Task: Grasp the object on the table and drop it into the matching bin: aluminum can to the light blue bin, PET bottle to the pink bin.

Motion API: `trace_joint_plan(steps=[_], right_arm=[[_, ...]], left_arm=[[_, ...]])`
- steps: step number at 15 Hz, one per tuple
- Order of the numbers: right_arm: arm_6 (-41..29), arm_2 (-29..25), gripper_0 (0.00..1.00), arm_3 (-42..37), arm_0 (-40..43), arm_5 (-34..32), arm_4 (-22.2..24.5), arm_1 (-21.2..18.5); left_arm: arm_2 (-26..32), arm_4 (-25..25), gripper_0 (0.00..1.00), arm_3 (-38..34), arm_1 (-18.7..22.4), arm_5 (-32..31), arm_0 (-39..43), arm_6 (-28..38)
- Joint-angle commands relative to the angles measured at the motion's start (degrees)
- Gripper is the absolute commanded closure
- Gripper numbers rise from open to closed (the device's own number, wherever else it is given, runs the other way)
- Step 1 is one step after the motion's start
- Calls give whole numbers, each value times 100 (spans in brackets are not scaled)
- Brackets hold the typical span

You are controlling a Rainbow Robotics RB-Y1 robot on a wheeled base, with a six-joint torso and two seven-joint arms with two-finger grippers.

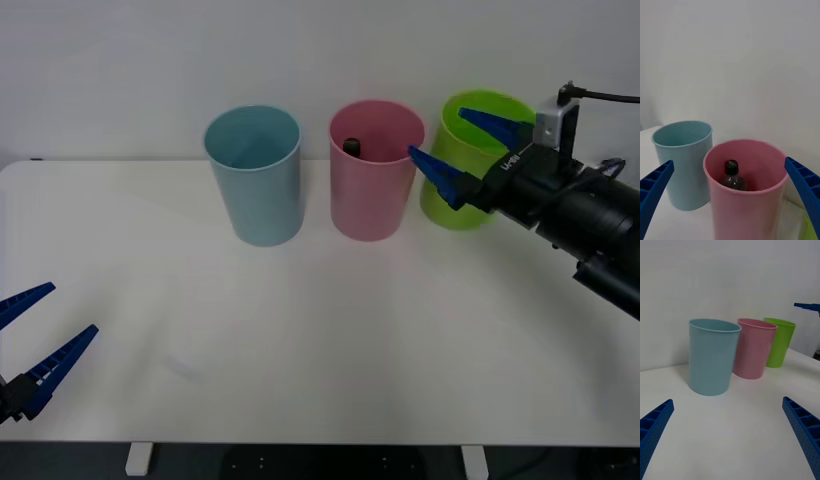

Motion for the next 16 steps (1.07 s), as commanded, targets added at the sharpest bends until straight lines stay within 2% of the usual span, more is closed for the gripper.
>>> trace_joint_plan(steps=[1, 8, 12, 16], right_arm=[[402, -472, 0, -18, 399, -666, -161, -73], [560, -1570, 0, -18, 1217, -2345, -161, 33], [753, -2274, 0, -27, 1700, -3400, 32, 314], [920, -2476, 0, -115, 2131, -3725, 32, 332]], left_arm=[[0, 0, 0, 0, 0, 0, 0, 0], [0, 0, 0, 0, 0, 0, 0, 0], [0, 0, 0, 0, 0, 0, 0, 0], [0, 0, 0, 0, 0, 0, 0, 0]])
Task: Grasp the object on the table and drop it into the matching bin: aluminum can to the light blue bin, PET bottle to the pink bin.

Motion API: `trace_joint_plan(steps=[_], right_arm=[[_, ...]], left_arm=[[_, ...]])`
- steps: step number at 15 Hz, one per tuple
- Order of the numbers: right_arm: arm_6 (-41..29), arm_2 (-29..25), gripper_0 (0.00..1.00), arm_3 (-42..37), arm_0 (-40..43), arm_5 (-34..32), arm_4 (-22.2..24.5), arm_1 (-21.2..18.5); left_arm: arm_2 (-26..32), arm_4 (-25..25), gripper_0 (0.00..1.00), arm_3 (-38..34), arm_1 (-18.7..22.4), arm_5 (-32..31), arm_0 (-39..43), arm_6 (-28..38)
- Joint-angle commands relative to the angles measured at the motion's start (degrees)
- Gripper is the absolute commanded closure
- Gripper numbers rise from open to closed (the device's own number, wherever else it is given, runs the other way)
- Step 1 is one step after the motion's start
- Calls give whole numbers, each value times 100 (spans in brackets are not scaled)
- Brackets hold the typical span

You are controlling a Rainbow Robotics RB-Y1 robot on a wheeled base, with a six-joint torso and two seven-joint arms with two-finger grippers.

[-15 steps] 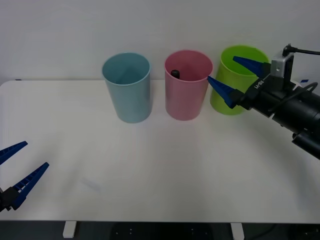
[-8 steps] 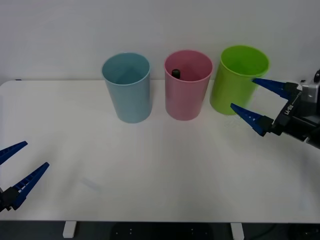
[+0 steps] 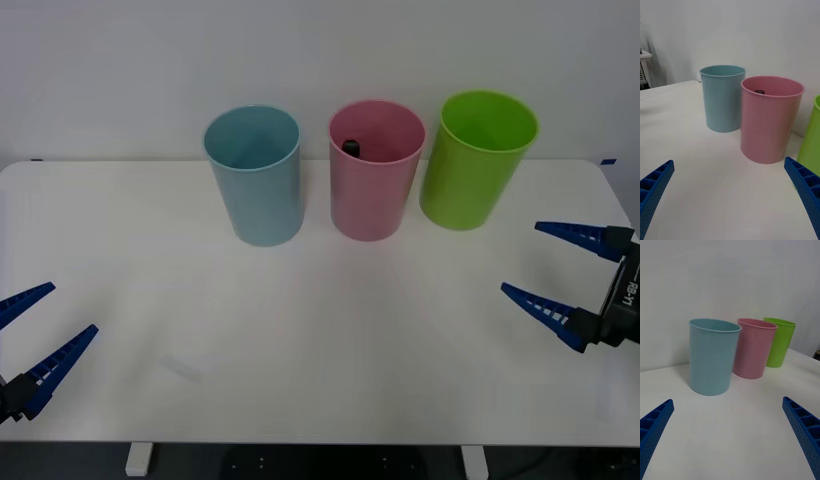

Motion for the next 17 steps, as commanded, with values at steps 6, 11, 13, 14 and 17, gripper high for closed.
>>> trace_joint_plan(steps=[6, 11, 13, 14, 17], right_arm=[[259, -125, 0, -282, 635, -182, -94, 71], [356, -108, 0, -282, 819, -358, -156, 71], [365, -81, 0, -282, 881, -410, -156, 71], [365, -55, 0, -282, 907, -428, -156, 71], [365, -55, 0, -282, 907, -428, -156, 71]], left_arm=[[0, 0, 0, 0, 0, 0, 0, 0], [0, 0, 0, 0, 0, 0, 0, 0], [0, 0, 0, 0, 0, 0, 0, 0], [0, 0, 0, 0, 0, 0, 0, 0], [0, 0, 0, 0, 0, 0, 0, 0]])
